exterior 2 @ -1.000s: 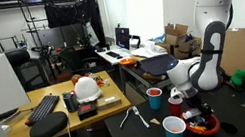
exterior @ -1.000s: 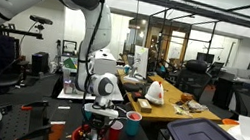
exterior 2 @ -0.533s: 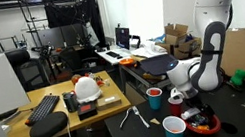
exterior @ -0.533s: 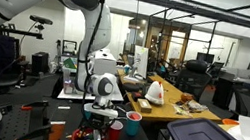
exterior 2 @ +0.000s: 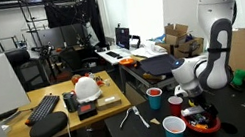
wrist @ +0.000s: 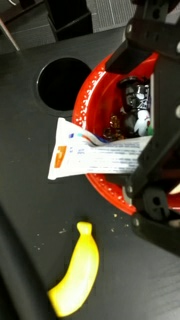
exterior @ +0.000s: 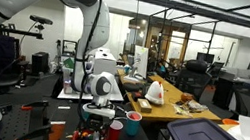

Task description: Place the white tube on the red bowl

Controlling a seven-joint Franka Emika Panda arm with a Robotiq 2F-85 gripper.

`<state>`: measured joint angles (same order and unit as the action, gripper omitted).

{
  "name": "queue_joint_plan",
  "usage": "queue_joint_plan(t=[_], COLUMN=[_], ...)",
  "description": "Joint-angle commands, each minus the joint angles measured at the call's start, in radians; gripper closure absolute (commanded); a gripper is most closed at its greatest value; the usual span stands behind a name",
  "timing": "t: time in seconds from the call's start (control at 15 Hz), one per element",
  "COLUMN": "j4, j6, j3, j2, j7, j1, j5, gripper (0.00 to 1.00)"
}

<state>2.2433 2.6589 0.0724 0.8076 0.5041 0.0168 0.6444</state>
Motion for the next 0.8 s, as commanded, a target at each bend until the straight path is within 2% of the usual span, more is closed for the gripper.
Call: queue_joint_plan(t=[0.0, 0.2, 0.33, 0.47, 0.73], j4=[0.168, 0.272, 0.329, 0.394, 0.49], j6=[0.114, 0.263, 0.347, 0.404, 0.432], j3=[0.084, 0.2, 0.268, 0.326, 0.364], j2=[-0.126, -0.203, -0.265, -0.348, -0.521], j7=[-0.176, -0.345, -0.418, -0.447, -0.435], j1=[0.055, 0.12, 0.129, 0.123, 0.041], j5=[0.101, 0.203, 0.236, 0.236, 0.186], gripper=[0.0, 0.0, 0.0, 0.0, 0.0])
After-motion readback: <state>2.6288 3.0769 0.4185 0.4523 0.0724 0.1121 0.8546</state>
